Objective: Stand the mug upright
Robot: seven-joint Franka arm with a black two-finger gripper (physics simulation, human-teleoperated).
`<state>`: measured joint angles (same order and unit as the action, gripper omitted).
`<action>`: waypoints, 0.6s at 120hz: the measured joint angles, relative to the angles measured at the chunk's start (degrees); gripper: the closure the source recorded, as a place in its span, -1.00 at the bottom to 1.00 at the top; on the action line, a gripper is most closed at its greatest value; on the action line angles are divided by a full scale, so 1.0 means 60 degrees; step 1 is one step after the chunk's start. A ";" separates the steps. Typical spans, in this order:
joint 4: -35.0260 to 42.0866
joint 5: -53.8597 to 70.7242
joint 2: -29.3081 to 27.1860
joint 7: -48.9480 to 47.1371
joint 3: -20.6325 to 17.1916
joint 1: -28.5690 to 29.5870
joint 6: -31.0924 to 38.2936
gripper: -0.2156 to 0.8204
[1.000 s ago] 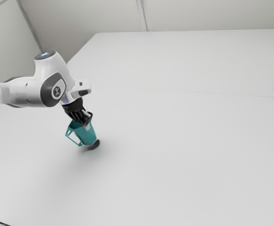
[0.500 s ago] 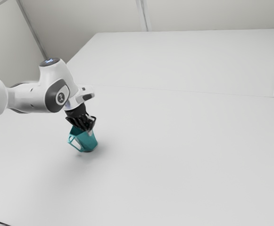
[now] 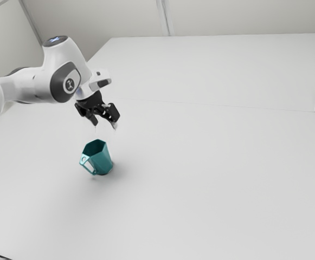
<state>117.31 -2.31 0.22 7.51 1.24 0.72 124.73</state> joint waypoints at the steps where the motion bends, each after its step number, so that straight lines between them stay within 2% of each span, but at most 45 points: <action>1: -0.0092 -0.0001 0.0012 0.0001 -0.0002 -0.0004 -0.0079 -0.45; 45: -0.4244 0.0006 0.1324 0.0118 0.0027 0.0276 -0.3158 -0.56; 72: -0.4977 0.0015 0.1416 0.0316 0.0028 0.0192 -0.4280 -0.58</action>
<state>87.45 -2.21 8.72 9.40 1.41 1.87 99.05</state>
